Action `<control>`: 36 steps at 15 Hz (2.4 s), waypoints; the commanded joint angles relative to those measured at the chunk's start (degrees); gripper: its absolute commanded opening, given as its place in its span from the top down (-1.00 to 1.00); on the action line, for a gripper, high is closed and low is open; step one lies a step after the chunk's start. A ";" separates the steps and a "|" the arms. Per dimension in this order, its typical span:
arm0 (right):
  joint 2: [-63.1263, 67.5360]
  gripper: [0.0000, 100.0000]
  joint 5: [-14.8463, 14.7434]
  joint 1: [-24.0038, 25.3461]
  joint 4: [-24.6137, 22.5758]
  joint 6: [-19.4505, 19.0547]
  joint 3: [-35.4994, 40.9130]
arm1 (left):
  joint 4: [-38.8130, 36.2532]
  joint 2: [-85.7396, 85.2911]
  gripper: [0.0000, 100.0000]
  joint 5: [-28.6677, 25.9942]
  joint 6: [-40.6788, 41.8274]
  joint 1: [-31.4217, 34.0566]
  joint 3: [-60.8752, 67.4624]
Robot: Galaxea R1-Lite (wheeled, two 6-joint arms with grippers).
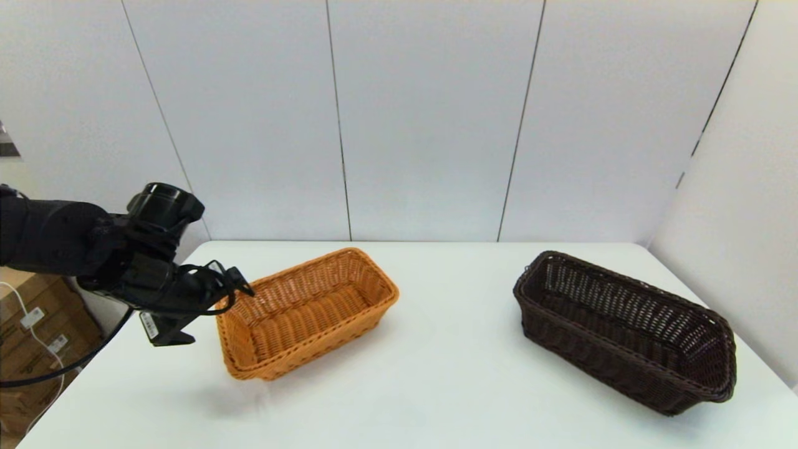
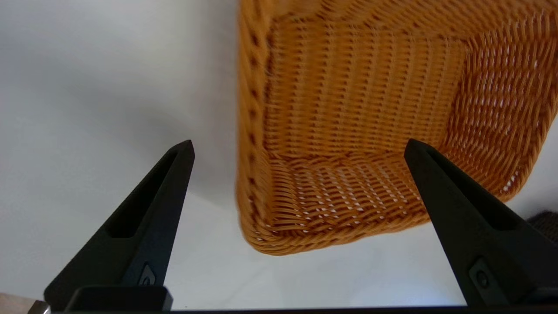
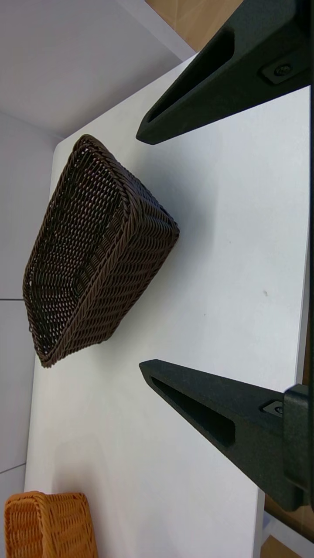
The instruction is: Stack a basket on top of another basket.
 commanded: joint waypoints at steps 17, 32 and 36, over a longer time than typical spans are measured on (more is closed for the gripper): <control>0.00 -1.00 0.14 -0.02 0.02 0.11 -0.03 | 0.30 18.91 -1.00 0.07 0.43 2.08 -4.14; 0.00 -1.00 0.14 -0.02 -0.06 -0.24 -0.03 | 0.30 16.71 1.00 -3.54 0.96 2.00 -5.99; 0.09 -1.00 0.14 -0.02 -0.06 -0.33 -0.03 | 0.30 13.98 1.00 -9.87 0.78 2.43 -5.46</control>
